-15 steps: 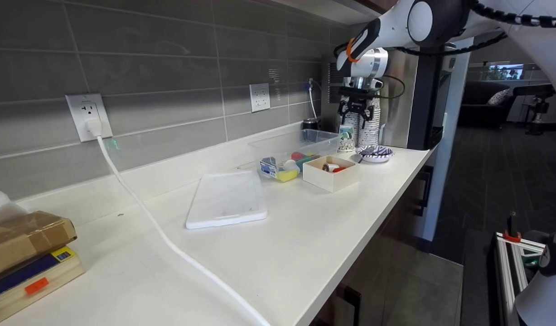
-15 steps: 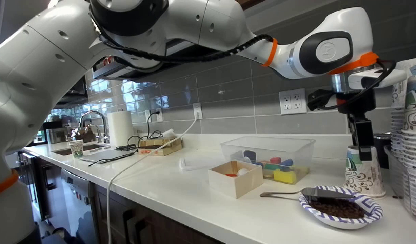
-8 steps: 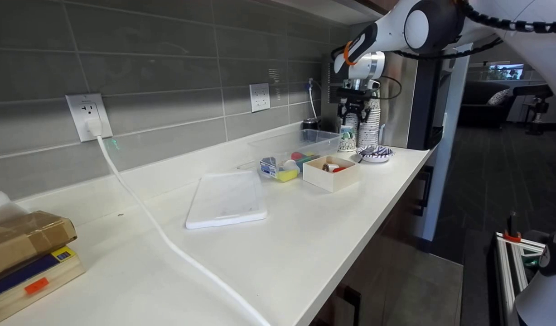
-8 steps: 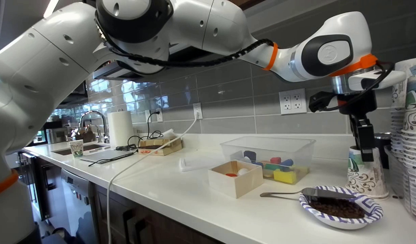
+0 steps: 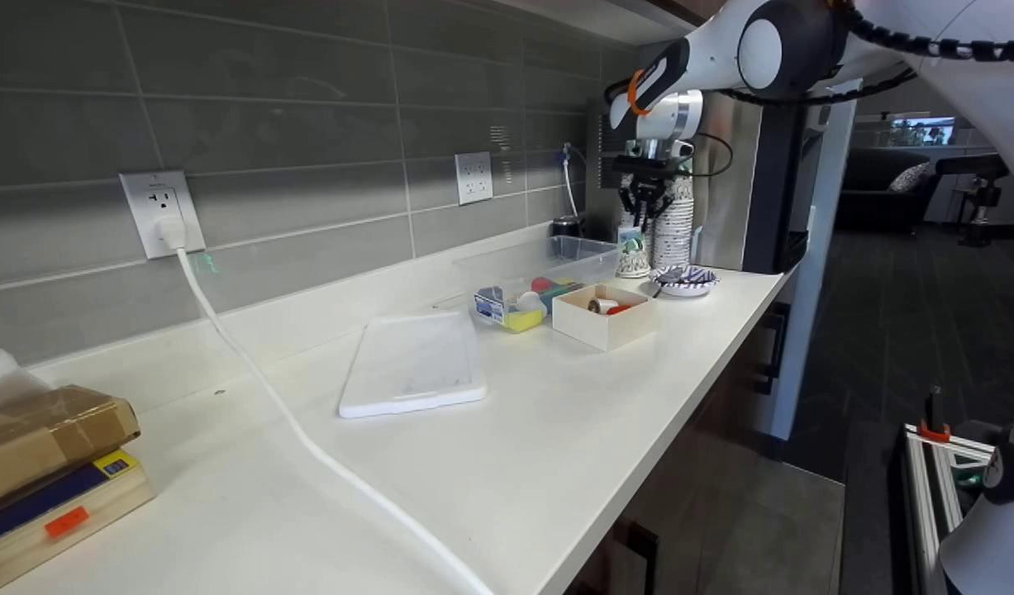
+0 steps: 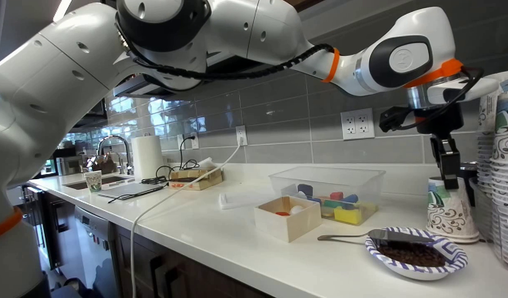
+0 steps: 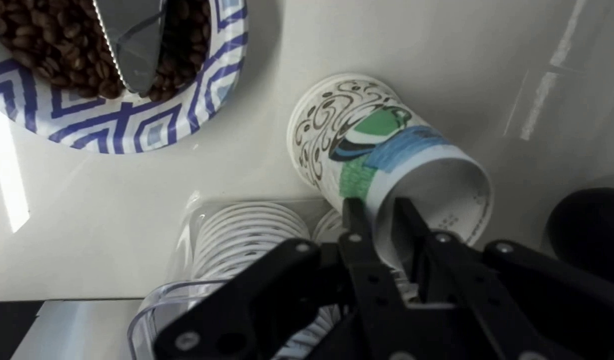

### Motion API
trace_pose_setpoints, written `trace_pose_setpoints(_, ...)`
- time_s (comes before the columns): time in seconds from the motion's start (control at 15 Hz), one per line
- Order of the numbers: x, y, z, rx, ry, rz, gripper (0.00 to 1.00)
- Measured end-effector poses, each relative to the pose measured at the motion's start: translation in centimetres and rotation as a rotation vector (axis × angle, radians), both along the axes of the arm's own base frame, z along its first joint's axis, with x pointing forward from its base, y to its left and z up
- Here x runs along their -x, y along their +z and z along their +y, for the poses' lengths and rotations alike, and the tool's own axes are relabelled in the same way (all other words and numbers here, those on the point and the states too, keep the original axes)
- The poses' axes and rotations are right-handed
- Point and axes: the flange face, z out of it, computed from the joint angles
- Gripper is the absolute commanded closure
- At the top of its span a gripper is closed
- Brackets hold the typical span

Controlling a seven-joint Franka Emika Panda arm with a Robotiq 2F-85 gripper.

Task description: Stack up the cups

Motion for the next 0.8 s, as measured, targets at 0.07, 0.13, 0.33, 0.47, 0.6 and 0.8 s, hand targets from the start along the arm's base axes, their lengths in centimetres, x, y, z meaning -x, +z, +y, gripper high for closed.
trace_pose_setpoints(0.07, 0.0, 0.0, 0.0, 0.001, 0.0, 0.0, 0.96)
trace_pose_setpoints(0.13, 0.0, 0.1, 0.0, 0.001, 0.0, 0.0, 0.98)
trace_pose_setpoints(0.33, 0.1, 0.2, -0.1, 0.006, 0.0, 0.003, 0.99)
trace_pose_setpoints(0.47, 0.3, 0.3, -0.1, 0.007, 0.004, 0.004, 0.98)
trace_pose_setpoints(0.6, 0.8, 0.6, -0.2, 0.006, 0.018, 0.008, 0.98)
trace_pose_setpoints(0.8, 1.9, 1.1, -0.1, 0.004, 0.052, 0.014, 0.98)
